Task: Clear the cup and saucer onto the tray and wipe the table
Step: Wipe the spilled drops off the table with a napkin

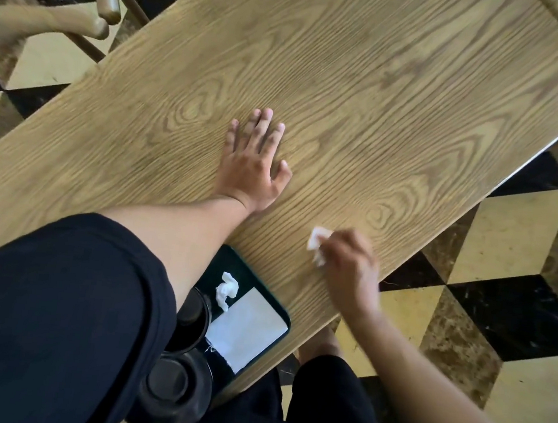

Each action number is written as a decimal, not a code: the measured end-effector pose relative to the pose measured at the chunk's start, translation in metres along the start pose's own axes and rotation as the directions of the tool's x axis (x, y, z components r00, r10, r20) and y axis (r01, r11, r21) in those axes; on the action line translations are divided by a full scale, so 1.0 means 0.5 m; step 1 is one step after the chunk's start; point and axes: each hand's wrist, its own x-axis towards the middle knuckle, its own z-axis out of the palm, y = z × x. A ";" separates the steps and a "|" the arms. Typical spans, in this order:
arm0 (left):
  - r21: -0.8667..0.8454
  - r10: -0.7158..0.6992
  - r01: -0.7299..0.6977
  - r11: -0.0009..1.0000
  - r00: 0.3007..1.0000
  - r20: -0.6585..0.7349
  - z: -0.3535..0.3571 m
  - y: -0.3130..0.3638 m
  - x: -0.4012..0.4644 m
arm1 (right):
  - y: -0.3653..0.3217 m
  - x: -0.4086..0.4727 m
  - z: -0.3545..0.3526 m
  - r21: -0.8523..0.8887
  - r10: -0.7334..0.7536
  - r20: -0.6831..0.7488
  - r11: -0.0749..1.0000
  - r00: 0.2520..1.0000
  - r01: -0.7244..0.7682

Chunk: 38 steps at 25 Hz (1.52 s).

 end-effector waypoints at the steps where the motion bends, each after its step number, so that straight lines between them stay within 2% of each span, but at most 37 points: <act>1: 0.002 0.000 0.000 1.000 1.000 0.002 -0.001 0.000 0.000 | -0.016 -0.056 0.004 0.035 -0.126 0.121 0.992 0.985 0.123; 3: 0.001 0.000 0.000 1.000 1.000 -0.006 -0.002 0.001 0.000 | -0.001 -0.096 -0.020 0.068 -0.280 0.306 0.960 0.910 0.273; 4: -0.005 0.000 0.000 1.000 1.000 -0.011 -0.001 0.000 -0.001 | 0.029 -0.075 -0.037 0.061 -0.312 0.334 0.949 0.889 0.310; 5: -0.011 0.003 -0.003 1.000 1.000 -0.014 0.000 0.000 -0.001 | 0.060 -0.037 -0.055 0.032 -0.294 0.303 0.954 0.907 0.299; 7: -0.020 -0.004 0.003 1.000 1.000 -0.019 -0.001 0.001 -0.001 | 0.103 0.077 -0.086 -0.062 -0.088 0.087 0.994 0.992 0.094; 9: -0.033 -0.012 0.011 0.999 1.000 -0.009 -0.003 0.002 0.001 | 0.102 0.167 -0.078 -0.040 0.164 -0.096 0.985 0.982 -0.169; 10: -0.033 -0.012 0.012 0.999 1.000 -0.003 -0.004 0.003 0.001 | 0.079 0.176 -0.055 -0.020 0.196 -0.127 0.980 0.972 -0.200; 11: -0.027 -0.011 0.011 1.000 1.000 0.000 -0.006 0.003 0.000 | 0.044 0.160 -0.027 -0.020 0.149 -0.111 0.988 0.983 -0.152; 12: -0.021 -0.007 0.008 1.000 1.000 0.001 -0.007 0.003 0.001 | 0.010 0.123 0.000 -0.019 0.033 -0.041 0.999 0.999 -0.034; 13: -0.016 -0.003 0.003 1.000 1.000 0.003 -0.008 0.003 0.001 | -0.018 0.069 0.017 0.003 -0.101 0.086 0.995 0.991 0.101; 15: -0.012 0.000 0.000 1.000 1.000 0.002 -0.007 0.003 -0.002 | -0.036 -0.032 0.008 0.058 -0.308 0.297 0.951 0.904 0.304; 16: -0.012 0.002 -0.002 1.000 1.000 0.001 -0.006 0.003 -0.002 | -0.017 -0.048 -0.011 0.056 -0.347 0.348 0.935 0.871 0.350; 17: -0.013 0.005 -0.005 1.000 1.000 -0.001 -0.006 0.003 -0.001 | 0.016 -0.040 -0.035 0.030 -0.351 0.348 0.931 0.869 0.363; 18: -0.016 0.006 -0.006 1.000 1.000 -0.003 -0.005 0.001 -0.001 | 0.058 -0.017 -0.058 -0.040 -0.308 0.293 0.942 0.905 0.333; 20: -0.020 0.001 -0.001 1.000 1.000 -0.003 -0.004 -0.001 -0.002 | 0.129 0.058 -0.117 -0.175 -0.082 0.018 0.981 0.996 0.084; 21: -0.020 0.000 0.000 1.000 1.000 0.001 -0.003 0.001 -0.001 | 0.149 0.090 -0.136 -0.190 0.056 -0.124 0.979 0.991 -0.079; 22: -0.019 0.000 0.000 1.000 1.000 0.004 -0.003 0.003 -0.001 | 0.154 0.099 -0.134 -0.170 0.168 -0.204 0.964 0.964 -0.204; 23: -0.019 0.000 0.000 1.000 1.000 0.004 -0.003 0.003 -0.001 | 0.139 0.084 -0.114 -0.164 0.210 -0.232 0.954 0.950 -0.251; 24: -0.018 0.000 0.000 1.000 1.000 0.003 -0.003 0.002 -0.002 | 0.112 0.044 -0.083 -0.155 0.196 -0.205 0.961 0.959 -0.230; 26: -0.012 0.005 -0.005 1.000 1.000 0.004 -0.003 0.000 -0.002 | 0.041 -0.072 -0.030 -0.074 0.007 0.006 0.997 1.000 -0.007; 27: -0.011 0.006 -0.006 1.000 1.000 0.005 -0.004 -0.001 -0.002 | 0.014 -0.118 -0.021 0.000 -0.121 0.132 0.992 0.984 0.122; 29: -0.009 0.006 -0.006 1.000 1.000 0.007 -0.003 -0.001 -0.002 | 0.017 -0.135 -0.024 0.108 -0.332 0.316 0.943 0.888 0.315; 30: -0.008 0.007 -0.007 1.000 1.000 0.010 -0.003 0.000 -0.003 | 0.034 -0.105 -0.036 0.107 -0.398 0.357 0.916 0.845 0.386; 31: -0.009 0.009 -0.008 1.000 1.000 0.012 -0.004 0.001 -0.003 | 0.051 -0.066 -0.050 0.063 -0.412 0.355 0.906 0.839 0.418; 32: -0.015 0.009 -0.009 1.000 1.000 0.016 -0.006 0.001 -0.003 | 0.071 -0.027 -0.062 -0.017 -0.366 0.285 0.922 0.886 0.387; 33: -0.022 0.006 -0.005 1.000 1.000 0.020 -0.008 0.001 -0.001 | 0.091 0.015 -0.079 -0.102 -0.263 0.171 0.954 0.949 0.283; 34: -0.026 0.001 0.000 1.000 1.000 0.029 -0.011 0.002 -0.002 | 0.107 0.051 -0.097 -0.146 -0.114 0.031 0.982 0.993 0.117; 35: -0.032 -0.004 0.005 0.999 0.999 0.040 -0.015 0.003 -0.004 | 0.112 0.072 -0.106 -0.138 0.057 -0.098 0.988 0.994 -0.071; 36: -0.046 -0.002 0.005 0.999 0.999 0.053 -0.018 0.006 -0.005 | 0.107 0.079 -0.102 -0.101 0.215 -0.187 0.966 0.959 -0.236; 37: -0.075 0.006 -0.001 0.997 0.998 0.067 -0.020 0.007 -0.005 | 0.091 0.073 -0.084 -0.065 0.320 -0.217 0.938 0.922 -0.341; 38: -0.119 0.017 -0.008 0.993 0.997 0.079 -0.024 0.006 -0.004 | 0.068 0.055 -0.062 -0.062 0.326 -0.202 0.937 0.924 -0.344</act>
